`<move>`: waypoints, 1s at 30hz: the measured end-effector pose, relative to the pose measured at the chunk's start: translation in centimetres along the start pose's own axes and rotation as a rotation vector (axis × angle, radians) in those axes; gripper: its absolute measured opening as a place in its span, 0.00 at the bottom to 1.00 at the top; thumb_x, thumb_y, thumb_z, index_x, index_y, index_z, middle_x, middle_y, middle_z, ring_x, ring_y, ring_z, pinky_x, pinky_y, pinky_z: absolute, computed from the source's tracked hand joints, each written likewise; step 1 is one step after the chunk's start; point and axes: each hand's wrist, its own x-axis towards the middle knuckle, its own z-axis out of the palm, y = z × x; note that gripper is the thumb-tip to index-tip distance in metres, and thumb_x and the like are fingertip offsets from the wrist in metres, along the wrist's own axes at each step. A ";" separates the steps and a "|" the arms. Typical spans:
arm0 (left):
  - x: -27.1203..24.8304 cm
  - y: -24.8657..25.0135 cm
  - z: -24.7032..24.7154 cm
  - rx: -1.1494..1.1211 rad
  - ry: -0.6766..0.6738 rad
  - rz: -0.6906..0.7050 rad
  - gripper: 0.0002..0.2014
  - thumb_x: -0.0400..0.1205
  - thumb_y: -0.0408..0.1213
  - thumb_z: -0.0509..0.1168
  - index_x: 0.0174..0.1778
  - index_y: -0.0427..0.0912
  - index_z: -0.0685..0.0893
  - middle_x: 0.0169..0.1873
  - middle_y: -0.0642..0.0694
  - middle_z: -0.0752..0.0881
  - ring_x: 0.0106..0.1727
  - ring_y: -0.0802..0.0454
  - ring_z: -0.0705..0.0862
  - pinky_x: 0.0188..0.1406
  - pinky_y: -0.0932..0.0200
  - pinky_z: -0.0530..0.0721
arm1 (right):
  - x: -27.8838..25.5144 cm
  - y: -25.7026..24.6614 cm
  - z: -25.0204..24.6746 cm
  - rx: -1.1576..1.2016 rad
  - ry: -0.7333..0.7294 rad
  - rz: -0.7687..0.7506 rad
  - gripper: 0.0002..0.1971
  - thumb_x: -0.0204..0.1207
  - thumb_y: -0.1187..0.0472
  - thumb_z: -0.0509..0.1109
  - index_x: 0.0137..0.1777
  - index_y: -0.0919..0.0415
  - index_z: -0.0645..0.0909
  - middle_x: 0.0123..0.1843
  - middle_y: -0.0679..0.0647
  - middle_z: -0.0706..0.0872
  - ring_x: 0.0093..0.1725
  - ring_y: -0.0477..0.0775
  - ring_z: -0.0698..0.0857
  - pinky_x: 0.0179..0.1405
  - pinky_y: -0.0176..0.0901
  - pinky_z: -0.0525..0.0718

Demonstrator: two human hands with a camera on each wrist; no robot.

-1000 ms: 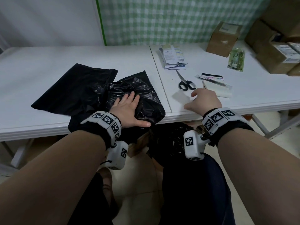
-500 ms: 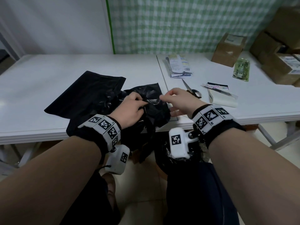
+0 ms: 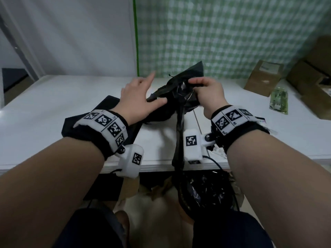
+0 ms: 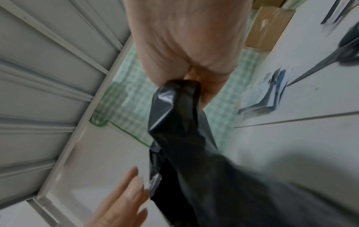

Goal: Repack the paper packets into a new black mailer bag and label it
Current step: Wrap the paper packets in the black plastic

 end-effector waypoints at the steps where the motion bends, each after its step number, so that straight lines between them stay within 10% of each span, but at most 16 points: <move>1: 0.7 -0.6 -0.4 -0.043 0.013 -0.046 0.43 0.73 0.66 0.58 0.82 0.54 0.53 0.76 0.39 0.66 0.78 0.41 0.62 0.80 0.43 0.59 | 0.8 -0.4 0.5 0.026 -0.001 0.005 0.20 0.73 0.80 0.60 0.40 0.52 0.83 0.52 0.61 0.88 0.40 0.54 0.86 0.28 0.33 0.85; 6: 4.2 -4.0 -1.2 -0.125 0.032 -0.176 0.35 0.81 0.54 0.59 0.82 0.45 0.57 0.76 0.36 0.65 0.79 0.41 0.62 0.79 0.48 0.60 | 5.2 -1.2 3.4 0.086 -0.038 -0.032 0.27 0.71 0.83 0.59 0.64 0.60 0.82 0.65 0.60 0.84 0.63 0.57 0.85 0.64 0.50 0.84; 13: 7.0 -5.9 -0.8 -0.189 0.035 -0.237 0.29 0.83 0.48 0.59 0.80 0.44 0.62 0.72 0.38 0.71 0.72 0.44 0.71 0.71 0.55 0.67 | 10.0 -1.0 6.1 0.148 -0.112 -0.060 0.36 0.76 0.78 0.60 0.82 0.52 0.61 0.62 0.48 0.81 0.53 0.48 0.84 0.51 0.40 0.80; 19: 7.0 -7.1 0.3 -0.166 -0.006 -0.322 0.24 0.81 0.42 0.62 0.73 0.40 0.72 0.64 0.38 0.80 0.65 0.43 0.78 0.59 0.60 0.71 | 10.3 1.2 7.6 0.076 -0.240 0.047 0.35 0.79 0.74 0.60 0.83 0.52 0.57 0.70 0.54 0.77 0.50 0.50 0.81 0.40 0.38 0.83; 25: 4.8 -7.8 0.3 -0.092 -0.202 -0.502 0.09 0.77 0.42 0.66 0.39 0.40 0.86 0.40 0.43 0.86 0.54 0.40 0.85 0.53 0.54 0.81 | 6.8 2.8 7.5 -0.292 -0.506 0.377 0.12 0.81 0.66 0.63 0.63 0.65 0.75 0.55 0.58 0.79 0.37 0.52 0.84 0.39 0.43 0.83; 30: 2.1 -7.6 0.3 0.102 -0.501 -0.562 0.20 0.77 0.44 0.69 0.56 0.30 0.83 0.43 0.38 0.84 0.46 0.42 0.83 0.32 0.58 0.78 | 4.2 2.8 7.2 -0.317 -0.584 0.414 0.06 0.83 0.63 0.61 0.58 0.57 0.72 0.51 0.55 0.84 0.38 0.52 0.83 0.49 0.47 0.82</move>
